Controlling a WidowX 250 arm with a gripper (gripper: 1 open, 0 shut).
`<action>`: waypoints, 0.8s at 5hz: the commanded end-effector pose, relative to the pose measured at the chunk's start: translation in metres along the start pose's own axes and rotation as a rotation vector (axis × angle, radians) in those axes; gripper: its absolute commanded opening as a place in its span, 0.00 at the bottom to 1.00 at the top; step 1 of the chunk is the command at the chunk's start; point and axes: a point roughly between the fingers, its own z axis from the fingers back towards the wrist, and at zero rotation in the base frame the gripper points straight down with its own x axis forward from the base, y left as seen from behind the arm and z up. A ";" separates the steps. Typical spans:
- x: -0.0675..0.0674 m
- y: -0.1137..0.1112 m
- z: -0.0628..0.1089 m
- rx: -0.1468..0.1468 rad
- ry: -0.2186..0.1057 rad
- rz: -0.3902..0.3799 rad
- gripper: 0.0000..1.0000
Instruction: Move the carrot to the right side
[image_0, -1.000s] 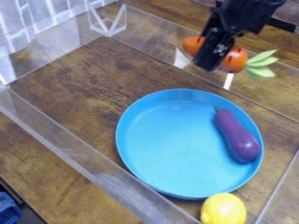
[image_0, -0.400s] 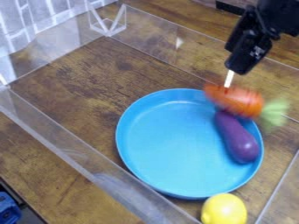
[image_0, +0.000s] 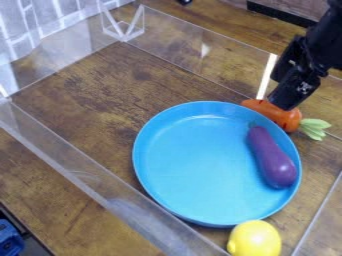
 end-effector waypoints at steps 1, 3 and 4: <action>0.003 -0.006 0.014 0.052 -0.033 -0.037 1.00; 0.005 0.003 0.004 0.039 -0.020 -0.027 1.00; 0.003 0.007 -0.004 0.036 -0.009 -0.020 0.00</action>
